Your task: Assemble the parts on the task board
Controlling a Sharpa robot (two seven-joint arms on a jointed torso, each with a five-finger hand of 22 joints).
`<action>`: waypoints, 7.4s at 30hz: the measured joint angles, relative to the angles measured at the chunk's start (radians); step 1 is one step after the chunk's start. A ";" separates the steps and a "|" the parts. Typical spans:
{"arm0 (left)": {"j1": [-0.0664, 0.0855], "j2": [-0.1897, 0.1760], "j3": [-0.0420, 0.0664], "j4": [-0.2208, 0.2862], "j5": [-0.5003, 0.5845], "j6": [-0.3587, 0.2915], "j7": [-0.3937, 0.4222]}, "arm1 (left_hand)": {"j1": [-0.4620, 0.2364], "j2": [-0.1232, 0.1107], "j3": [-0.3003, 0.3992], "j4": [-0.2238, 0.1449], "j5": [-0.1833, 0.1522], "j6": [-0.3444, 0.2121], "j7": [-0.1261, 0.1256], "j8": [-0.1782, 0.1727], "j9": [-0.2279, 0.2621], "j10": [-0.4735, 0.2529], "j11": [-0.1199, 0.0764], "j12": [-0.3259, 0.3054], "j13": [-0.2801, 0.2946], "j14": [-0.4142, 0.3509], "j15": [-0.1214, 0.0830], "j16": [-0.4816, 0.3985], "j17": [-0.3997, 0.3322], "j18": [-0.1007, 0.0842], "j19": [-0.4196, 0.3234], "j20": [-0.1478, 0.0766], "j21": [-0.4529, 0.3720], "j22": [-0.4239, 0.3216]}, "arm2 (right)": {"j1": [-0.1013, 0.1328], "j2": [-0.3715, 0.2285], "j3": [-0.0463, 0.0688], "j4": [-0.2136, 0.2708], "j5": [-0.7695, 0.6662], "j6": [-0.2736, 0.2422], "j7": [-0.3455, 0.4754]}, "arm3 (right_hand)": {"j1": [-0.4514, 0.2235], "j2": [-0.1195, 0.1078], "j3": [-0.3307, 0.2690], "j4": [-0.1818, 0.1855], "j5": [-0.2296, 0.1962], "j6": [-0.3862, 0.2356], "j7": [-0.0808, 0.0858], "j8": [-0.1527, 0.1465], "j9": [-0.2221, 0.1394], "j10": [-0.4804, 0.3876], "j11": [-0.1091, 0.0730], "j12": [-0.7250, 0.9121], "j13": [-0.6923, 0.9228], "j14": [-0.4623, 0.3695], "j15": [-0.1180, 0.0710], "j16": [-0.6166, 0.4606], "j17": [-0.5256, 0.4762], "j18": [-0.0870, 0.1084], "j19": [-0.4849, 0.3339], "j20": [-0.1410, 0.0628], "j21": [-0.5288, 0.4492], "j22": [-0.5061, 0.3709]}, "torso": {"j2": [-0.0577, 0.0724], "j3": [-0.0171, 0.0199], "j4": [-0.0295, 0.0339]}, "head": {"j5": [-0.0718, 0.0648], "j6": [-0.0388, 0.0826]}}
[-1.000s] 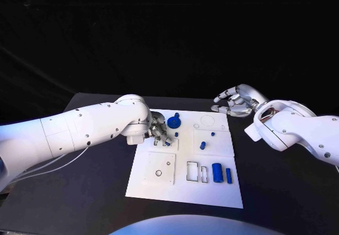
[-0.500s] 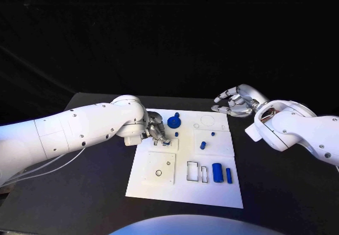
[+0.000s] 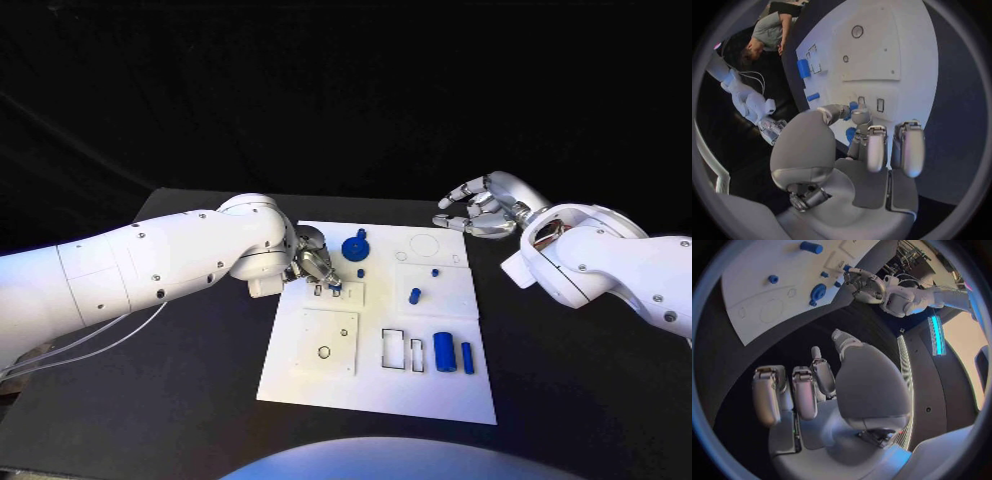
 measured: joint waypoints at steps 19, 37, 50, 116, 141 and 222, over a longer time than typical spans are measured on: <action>0.000 0.022 -0.012 -0.022 0.010 -0.011 -0.002 | -0.044 0.011 -0.018 -0.018 0.047 0.020 -0.002 0.042 0.037 0.031 -0.006 0.023 0.018 0.000 0.000 0.004 0.000 0.000 0.000 0.000 -0.005 0.000 | -0.002 0.003 0.000 -0.003 0.000 0.000 0.000 | 0.000 0.000 0.003 0.003 0.004 0.000 0.000 0.000 0.001 0.000 0.000 0.000 0.001 0.000 0.000 0.000 0.001 0.000 0.000 0.000 0.000 0.001 | 0.000 0.0003 -0.0010 | 0.006 -0.006; -0.001 0.036 -0.020 -0.025 -0.011 -0.009 -0.005 | -0.069 0.010 -0.017 -0.020 0.085 0.027 -0.002 0.058 0.051 0.044 -0.008 0.028 0.022 0.000 0.000 0.004 0.000 0.000 0.000 0.000 -0.005 0.001 | -0.003 0.004 0.000 -0.005 0.000 0.000 0.000 | 0.000 0.000 0.003 0.003 0.008 0.000 0.000 0.000 0.001 0.000 0.000 0.000 0.001 0.000 0.000 0.000 0.001 0.000 0.000 0.000 0.000 0.000 | 0.000 -0.0006 -0.0012 | 0.007 -0.010; -0.002 0.035 -0.021 -0.023 -0.052 -0.001 -0.007 | -0.079 0.007 -0.019 -0.022 0.100 0.031 -0.005 0.066 0.057 0.046 -0.006 0.028 0.023 0.000 0.000 0.008 0.000 0.000 0.000 0.000 -0.005 0.001 | -0.004 0.005 0.000 -0.006 0.000 0.000 -0.001 | 0.000 0.000 0.003 0.003 0.008 0.000 0.000 0.000 0.000 0.000 0.000 0.000 0.000 0.000 0.000 0.000 0.001 0.000 0.000 0.000 0.000 0.000 | 0.001 -0.0017 -0.0007 | 0.006 -0.016; -0.009 0.004 -0.024 0.014 -0.101 -0.051 0.001 | -0.095 0.015 -0.027 -0.030 0.162 0.050 -0.003 0.084 0.065 0.067 -0.013 0.035 0.025 0.000 0.000 0.007 0.000 0.000 0.004 -0.004 -0.001 0.000 | -0.007 0.003 0.000 -0.006 0.000 0.000 -0.001 | -0.007 -0.007 0.008 0.003 0.015 0.000 0.000 0.004 0.003 0.000 0.000 0.000 0.000 0.000 0.000 0.000 0.000 0.000 0.000 0.000 0.000 0.000 | 0.000 0.0001 -0.0014 | 0.008 -0.023; -0.020 0.015 -0.025 0.009 -0.141 -0.079 0.014 | -0.100 0.010 -0.027 -0.030 0.162 0.050 -0.003 0.084 0.064 0.067 -0.013 0.035 0.020 0.004 -0.003 0.007 0.000 0.000 0.004 -0.004 -0.001 0.000 | -0.008 0.004 0.000 -0.006 0.000 0.000 -0.001 | -0.007 -0.007 0.008 0.003 0.015 0.000 0.000 0.004 0.003 0.000 0.000 0.000 0.001 0.000 0.000 0.000 0.000 0.000 0.000 0.000 0.000 0.000 | 0.000 -0.0003 -0.0013 | 0.011 -0.035; -0.023 0.044 -0.027 -0.017 -0.164 -0.017 0.009 | -0.105 0.005 -0.027 -0.030 0.166 0.070 -0.009 0.093 0.065 0.069 -0.011 0.030 0.014 0.003 -0.003 0.007 0.000 0.000 0.000 -0.007 -0.001 0.000 | -0.012 0.006 0.000 -0.007 0.000 0.000 0.000 | -0.011 -0.011 0.011 0.000 0.015 0.000 0.000 0.004 0.005 0.000 0.000 0.000 0.000 0.000 0.000 0.000 0.000 0.000 0.000 0.000 -0.004 0.000 | 0.000 0.0010 -0.0034 | 0.016 -0.053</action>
